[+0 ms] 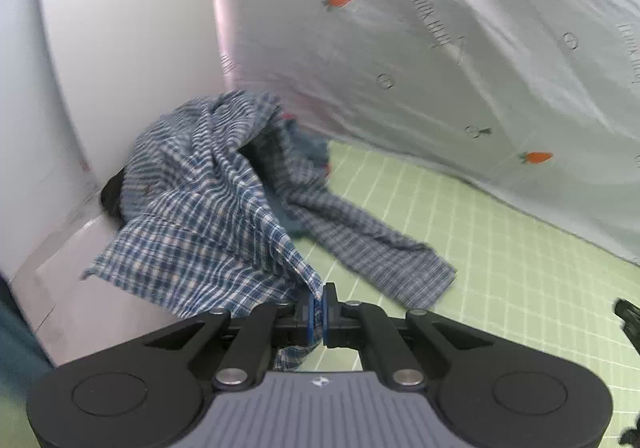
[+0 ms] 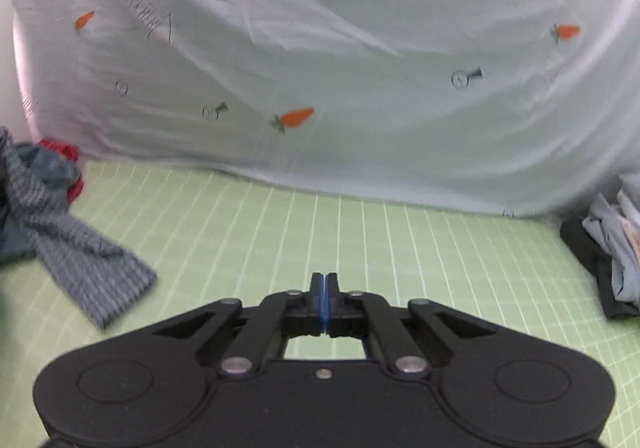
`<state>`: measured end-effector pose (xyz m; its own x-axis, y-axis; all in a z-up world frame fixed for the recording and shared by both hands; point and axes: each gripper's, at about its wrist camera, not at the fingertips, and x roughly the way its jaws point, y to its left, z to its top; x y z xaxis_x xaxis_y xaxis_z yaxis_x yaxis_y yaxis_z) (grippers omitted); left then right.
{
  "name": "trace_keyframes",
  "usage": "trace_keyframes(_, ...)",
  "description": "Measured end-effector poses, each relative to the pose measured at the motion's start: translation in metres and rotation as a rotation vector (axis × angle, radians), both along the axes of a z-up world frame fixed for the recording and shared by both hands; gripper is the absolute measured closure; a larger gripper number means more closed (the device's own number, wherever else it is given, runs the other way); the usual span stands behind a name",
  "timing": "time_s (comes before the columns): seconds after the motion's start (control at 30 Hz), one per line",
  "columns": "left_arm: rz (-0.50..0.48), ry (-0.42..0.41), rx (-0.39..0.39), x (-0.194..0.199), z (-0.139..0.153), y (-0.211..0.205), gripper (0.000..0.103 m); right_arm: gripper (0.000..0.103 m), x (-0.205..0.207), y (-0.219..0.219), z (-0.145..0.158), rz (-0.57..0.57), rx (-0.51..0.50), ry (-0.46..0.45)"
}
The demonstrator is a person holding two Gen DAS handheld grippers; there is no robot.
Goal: Fold clothes
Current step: 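Lift the checked shirt with both grippers and pull it off the pile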
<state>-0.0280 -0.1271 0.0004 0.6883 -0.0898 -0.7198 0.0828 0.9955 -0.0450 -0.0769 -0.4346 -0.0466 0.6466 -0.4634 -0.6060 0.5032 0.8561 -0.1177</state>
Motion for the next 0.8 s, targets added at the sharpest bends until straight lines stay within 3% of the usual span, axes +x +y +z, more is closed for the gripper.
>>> trace_keyframes(0.17,0.096,-0.004,-0.040,0.004,0.009,0.021,0.100,0.101,-0.020,0.010,-0.019,0.080,0.068,0.043)
trace_keyframes(0.3,0.114,-0.012,-0.061,0.021,0.013,0.035,0.100,0.098,-0.003,0.037,-0.029,0.149,0.100,0.070)
trace_keyframes(0.53,0.113,0.001,-0.101,0.071,0.003,0.072,0.099,0.087,0.062,0.088,-0.028,0.219,0.094,0.078)
trace_keyframes(0.8,0.238,0.057,-0.117,0.143,-0.025,0.162,0.099,0.076,0.164,0.152,-0.041,0.295,0.054,0.140)
